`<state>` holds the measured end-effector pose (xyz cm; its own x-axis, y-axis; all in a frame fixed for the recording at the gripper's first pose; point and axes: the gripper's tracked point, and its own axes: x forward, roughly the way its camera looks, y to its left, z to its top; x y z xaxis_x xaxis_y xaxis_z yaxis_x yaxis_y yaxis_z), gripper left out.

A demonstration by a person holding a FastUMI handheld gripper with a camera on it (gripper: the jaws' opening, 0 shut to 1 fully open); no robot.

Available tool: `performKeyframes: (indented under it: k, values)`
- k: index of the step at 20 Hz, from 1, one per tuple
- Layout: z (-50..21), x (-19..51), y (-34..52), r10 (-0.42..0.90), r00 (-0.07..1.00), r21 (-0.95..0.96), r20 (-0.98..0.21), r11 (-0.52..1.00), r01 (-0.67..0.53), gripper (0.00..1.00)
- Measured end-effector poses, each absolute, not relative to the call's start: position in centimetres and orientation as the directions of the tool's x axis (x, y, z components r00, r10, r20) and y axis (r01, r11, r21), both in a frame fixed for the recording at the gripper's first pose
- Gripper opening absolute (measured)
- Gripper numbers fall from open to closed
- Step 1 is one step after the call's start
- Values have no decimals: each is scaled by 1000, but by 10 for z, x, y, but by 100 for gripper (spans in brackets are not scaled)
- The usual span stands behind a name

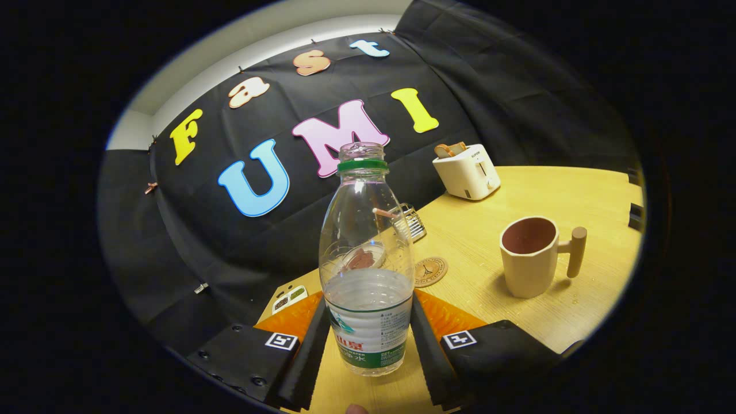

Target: Take the bottle from table, then pour the juice into the cup, finally place the bottle on the coaster

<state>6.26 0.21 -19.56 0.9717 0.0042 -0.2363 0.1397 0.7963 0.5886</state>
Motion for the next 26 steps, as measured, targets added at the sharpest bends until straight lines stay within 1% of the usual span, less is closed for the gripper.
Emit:
performKeyframes:
  k: [5, 11, 17, 26]
  values:
    - [-208, 58, -10, 28, 969, 740, -245, 651, 168, 76]
    - [-221, 57, -20, 40, 968, 858, -249, 472, 201, 76]
    - [-220, 62, -32, 22, 975, 920, -219, 338, 199, 76]
    - [-226, 71, -34, 74, 978, 965, -197, 193, 179, 75]
